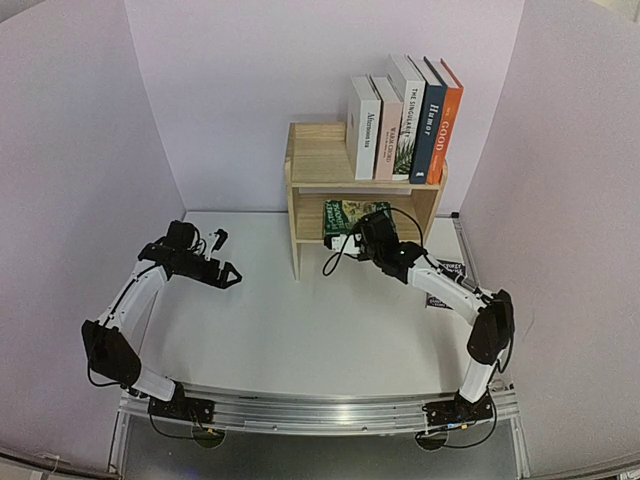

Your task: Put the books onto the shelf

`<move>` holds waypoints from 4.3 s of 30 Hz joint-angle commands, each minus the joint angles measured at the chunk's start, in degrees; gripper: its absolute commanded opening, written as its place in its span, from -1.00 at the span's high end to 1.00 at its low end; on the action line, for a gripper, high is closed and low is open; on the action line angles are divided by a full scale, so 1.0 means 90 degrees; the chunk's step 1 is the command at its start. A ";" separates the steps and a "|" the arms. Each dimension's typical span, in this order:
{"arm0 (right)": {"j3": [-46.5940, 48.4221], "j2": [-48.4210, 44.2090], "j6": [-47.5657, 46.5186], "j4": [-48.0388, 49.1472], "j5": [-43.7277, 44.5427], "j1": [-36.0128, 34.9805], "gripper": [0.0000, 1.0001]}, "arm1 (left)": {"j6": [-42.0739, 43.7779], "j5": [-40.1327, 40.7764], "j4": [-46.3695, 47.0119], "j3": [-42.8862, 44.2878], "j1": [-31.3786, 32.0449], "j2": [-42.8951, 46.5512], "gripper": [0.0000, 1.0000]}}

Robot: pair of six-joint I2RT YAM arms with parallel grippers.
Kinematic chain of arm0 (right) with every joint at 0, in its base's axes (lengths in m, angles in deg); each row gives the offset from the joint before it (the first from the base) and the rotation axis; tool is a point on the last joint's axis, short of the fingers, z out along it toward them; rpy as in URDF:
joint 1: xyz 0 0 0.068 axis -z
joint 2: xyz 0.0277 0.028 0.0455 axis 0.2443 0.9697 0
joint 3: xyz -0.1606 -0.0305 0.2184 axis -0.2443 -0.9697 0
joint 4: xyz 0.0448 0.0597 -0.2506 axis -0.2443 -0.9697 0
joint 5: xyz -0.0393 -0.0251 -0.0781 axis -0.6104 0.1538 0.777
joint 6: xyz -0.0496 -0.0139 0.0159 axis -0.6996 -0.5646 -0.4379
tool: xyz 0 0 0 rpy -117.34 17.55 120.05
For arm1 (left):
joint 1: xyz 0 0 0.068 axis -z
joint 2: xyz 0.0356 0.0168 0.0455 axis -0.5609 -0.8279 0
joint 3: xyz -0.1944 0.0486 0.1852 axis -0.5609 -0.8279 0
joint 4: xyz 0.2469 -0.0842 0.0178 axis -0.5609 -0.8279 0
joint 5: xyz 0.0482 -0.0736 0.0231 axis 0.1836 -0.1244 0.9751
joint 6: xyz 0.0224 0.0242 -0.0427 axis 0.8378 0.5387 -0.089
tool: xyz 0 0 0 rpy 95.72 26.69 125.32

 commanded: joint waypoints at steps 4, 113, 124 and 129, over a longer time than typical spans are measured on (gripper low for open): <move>0.0443 0.0190 -0.0073 -0.0198 -0.0083 0.0126 1.00 | -0.0008 -0.0070 0.0142 -0.0034 0.0004 0.0164 -0.99; 0.2206 0.0857 0.1250 -0.2477 -0.0527 0.0447 0.22 | 0.0136 -0.0168 0.0142 -0.0239 0.0003 0.0184 -0.99; 0.2131 0.0514 0.1778 -0.2489 -0.0607 0.0187 -0.59 | 0.0144 -0.0184 0.0121 -0.0221 0.0004 0.0171 -0.99; 0.1651 -0.0019 0.3057 -0.2453 -0.0148 -0.0432 -0.66 | 0.0160 -0.0152 0.0102 -0.0259 0.0006 0.0215 -0.99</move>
